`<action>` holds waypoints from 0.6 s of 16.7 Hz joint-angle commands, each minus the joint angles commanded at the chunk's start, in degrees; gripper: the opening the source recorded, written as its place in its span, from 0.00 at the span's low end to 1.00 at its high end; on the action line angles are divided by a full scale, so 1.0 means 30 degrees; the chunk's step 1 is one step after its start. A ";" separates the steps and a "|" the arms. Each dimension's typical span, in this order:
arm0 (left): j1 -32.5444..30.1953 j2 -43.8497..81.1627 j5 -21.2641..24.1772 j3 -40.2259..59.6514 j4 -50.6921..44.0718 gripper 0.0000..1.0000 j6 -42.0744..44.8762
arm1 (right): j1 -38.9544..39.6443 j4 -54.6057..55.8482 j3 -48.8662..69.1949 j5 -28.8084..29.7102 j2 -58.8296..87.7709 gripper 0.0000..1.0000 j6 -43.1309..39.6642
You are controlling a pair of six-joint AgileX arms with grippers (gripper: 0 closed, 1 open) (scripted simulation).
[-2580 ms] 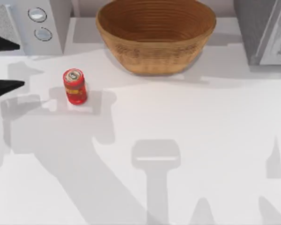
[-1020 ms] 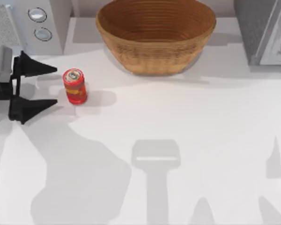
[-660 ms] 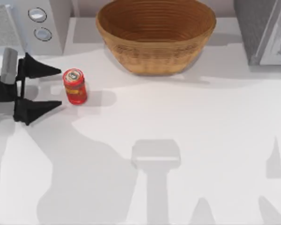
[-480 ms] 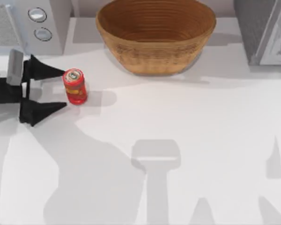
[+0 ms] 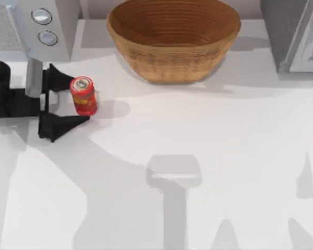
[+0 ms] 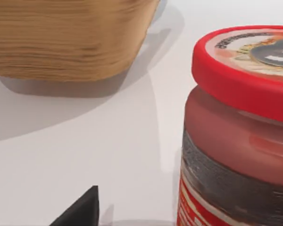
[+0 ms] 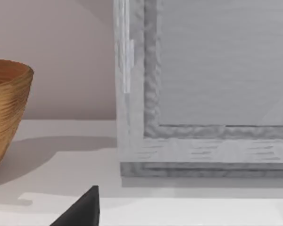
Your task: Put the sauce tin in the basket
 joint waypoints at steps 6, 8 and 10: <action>-0.0778 -0.1090 -0.0205 -0.2352 0.7545 1.00 -0.6279 | 0.0000 0.0000 0.0000 0.0000 0.0000 1.00 0.0000; -0.0963 -0.1336 -0.0292 -0.2803 0.8960 1.00 -0.7495 | 0.0000 0.0000 0.0000 0.0000 0.0000 1.00 0.0000; -0.1058 -0.1458 -0.0354 -0.3037 0.9652 1.00 -0.8097 | 0.0000 0.0000 0.0000 0.0000 0.0000 1.00 0.0000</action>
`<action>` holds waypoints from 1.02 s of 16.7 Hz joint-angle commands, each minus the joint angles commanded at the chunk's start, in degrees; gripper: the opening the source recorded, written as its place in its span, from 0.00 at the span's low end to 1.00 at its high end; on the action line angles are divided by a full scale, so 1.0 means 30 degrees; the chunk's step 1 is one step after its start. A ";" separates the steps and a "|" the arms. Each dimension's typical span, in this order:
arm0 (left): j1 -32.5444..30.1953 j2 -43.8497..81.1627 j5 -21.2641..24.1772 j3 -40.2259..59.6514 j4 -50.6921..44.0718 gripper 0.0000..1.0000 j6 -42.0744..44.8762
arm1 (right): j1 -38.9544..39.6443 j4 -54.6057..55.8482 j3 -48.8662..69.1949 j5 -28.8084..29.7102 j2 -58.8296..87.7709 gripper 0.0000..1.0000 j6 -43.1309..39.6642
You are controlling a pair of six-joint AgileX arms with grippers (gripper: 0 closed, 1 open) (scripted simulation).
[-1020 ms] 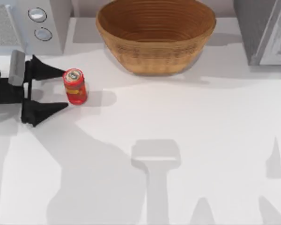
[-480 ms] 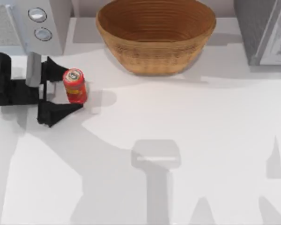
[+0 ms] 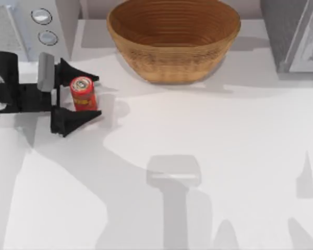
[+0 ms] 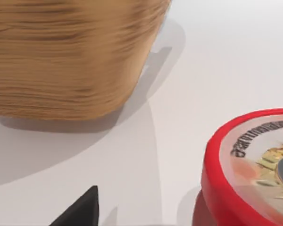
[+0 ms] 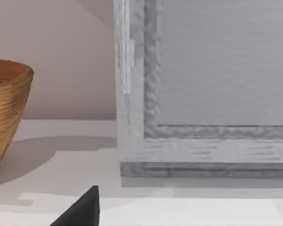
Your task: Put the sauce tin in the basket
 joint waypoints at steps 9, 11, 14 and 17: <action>-0.0008 -0.0010 -0.0006 -0.0020 0.0057 0.70 -0.0049 | 0.0000 0.0000 0.0000 0.0000 0.0000 1.00 0.0000; -0.0008 -0.0010 -0.0006 -0.0020 0.0057 0.55 -0.0049 | 0.0000 0.0000 0.0000 0.0000 0.0000 1.00 0.0000; -0.0008 -0.0010 -0.0006 -0.0020 0.0057 0.32 -0.0049 | 0.0000 0.0000 0.0000 0.0000 0.0000 1.00 0.0000; -0.0008 -0.0010 -0.0006 -0.0020 0.0057 0.10 -0.0049 | 0.0000 0.0000 0.0000 0.0000 0.0000 1.00 0.0000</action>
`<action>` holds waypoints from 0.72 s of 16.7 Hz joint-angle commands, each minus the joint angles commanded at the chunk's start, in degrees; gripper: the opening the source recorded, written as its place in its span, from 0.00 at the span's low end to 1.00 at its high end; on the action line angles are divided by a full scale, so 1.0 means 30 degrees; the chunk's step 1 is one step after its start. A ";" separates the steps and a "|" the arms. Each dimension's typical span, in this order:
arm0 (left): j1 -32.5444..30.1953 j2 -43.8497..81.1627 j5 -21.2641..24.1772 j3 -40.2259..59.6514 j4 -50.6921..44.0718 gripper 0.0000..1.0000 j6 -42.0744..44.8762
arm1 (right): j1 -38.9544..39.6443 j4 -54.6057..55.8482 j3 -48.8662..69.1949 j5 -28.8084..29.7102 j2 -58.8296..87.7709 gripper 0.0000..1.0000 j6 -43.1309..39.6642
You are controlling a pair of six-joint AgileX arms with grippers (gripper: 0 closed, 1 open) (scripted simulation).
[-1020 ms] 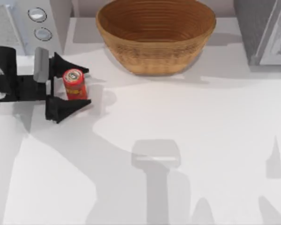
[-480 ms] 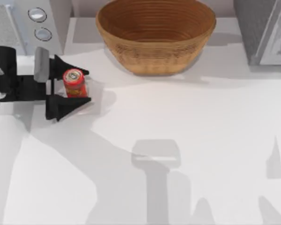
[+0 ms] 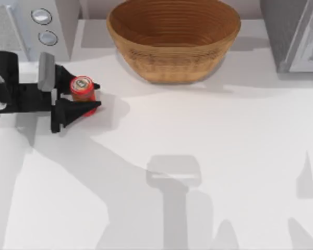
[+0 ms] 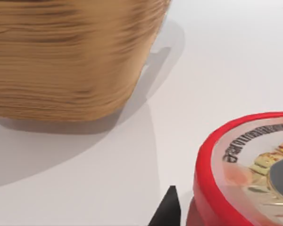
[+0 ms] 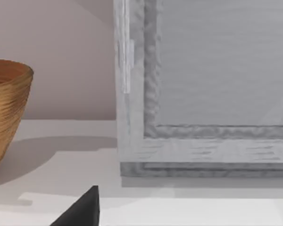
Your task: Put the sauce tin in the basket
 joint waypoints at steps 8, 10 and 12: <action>0.0000 0.0000 0.0000 0.0000 0.0000 0.00 0.0000 | 0.0000 0.0000 0.0000 0.0000 0.0000 1.00 0.0000; 0.0083 0.0028 -0.0004 -0.0009 0.0011 0.00 0.0024 | 0.0000 0.0000 0.0000 0.0000 0.0000 1.00 0.0000; 0.0110 0.0012 -0.0017 0.0002 -0.0175 0.00 0.0184 | 0.0000 0.0000 0.0000 0.0000 0.0000 1.00 0.0000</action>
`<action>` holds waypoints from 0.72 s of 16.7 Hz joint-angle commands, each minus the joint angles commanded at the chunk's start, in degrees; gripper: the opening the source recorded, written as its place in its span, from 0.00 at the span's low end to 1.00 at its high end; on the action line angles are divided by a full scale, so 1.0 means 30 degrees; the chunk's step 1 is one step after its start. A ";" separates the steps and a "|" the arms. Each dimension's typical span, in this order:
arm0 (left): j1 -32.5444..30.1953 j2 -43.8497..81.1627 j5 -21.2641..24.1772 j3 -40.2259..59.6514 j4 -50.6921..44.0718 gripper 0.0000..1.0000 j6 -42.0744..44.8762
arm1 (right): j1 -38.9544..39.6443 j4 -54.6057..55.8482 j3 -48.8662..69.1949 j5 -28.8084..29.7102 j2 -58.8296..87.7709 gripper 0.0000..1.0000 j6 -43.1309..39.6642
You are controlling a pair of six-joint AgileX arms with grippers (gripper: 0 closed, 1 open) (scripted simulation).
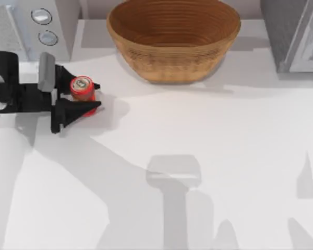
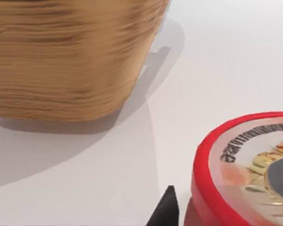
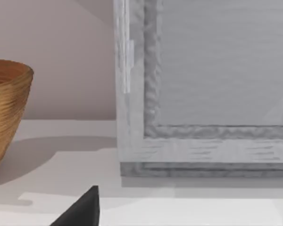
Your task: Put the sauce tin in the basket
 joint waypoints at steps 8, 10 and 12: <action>0.1136 -0.0634 -0.0532 0.0437 -0.7650 0.00 0.6577 | 0.0000 0.0000 0.0000 0.0000 0.0000 1.00 0.0000; 0.1609 -0.0874 -0.0740 0.0624 -1.0774 0.00 0.9278 | 0.0000 0.0000 0.0000 0.0000 0.0000 1.00 0.0000; 0.2128 -0.1119 -0.0955 0.0835 -1.4161 0.00 1.2213 | 0.0000 0.0000 0.0000 0.0000 0.0000 1.00 0.0000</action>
